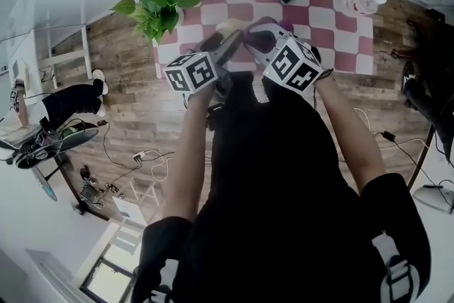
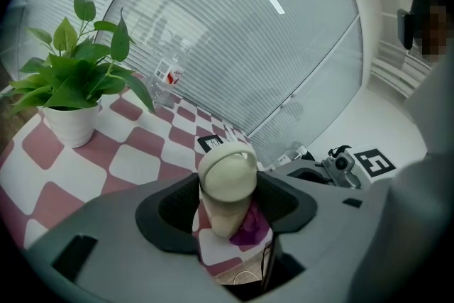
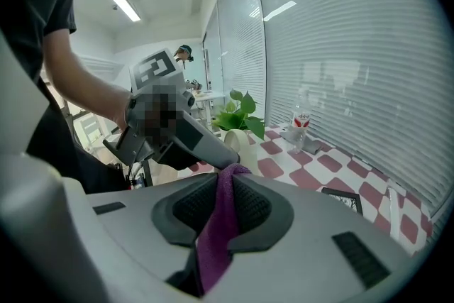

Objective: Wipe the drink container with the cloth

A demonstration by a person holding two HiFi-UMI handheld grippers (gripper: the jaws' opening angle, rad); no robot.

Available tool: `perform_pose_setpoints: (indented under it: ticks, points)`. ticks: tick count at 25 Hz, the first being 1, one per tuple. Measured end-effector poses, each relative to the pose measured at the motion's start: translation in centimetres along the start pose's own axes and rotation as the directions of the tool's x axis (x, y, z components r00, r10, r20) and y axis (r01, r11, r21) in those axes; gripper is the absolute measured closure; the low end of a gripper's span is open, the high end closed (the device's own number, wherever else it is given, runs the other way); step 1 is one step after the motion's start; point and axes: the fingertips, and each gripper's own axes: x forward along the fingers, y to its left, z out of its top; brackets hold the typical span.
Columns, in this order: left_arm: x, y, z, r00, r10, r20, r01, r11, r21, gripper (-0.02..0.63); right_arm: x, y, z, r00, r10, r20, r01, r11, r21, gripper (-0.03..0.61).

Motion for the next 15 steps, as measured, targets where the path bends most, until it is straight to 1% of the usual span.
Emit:
perform_pose_setpoints:
  ticks: [5, 9, 15]
  points:
    - [0.2, 0.3, 0.3, 1.000, 0.002, 0.006, -0.002, 1.000, -0.011, 0.347, 0.3, 0.0, -0.7, 1.000, 0.009, 0.003, -0.009, 0.999, 0.032, 0.506]
    - [0.3, 0.3, 0.4, 1.000, 0.005, 0.004, -0.005, 1.000, -0.009, 0.347, 0.5, 0.6, -2.2, 0.999, 0.030, -0.027, -0.029, 0.999, 0.034, 0.506]
    - [0.4, 0.5, 0.5, 1.000, 0.006, 0.005, -0.006, 1.000, -0.012, 0.347, 1.3, 2.2, -5.6, 0.992, 0.079, -0.096, -0.075, 0.996, 0.044, 0.509]
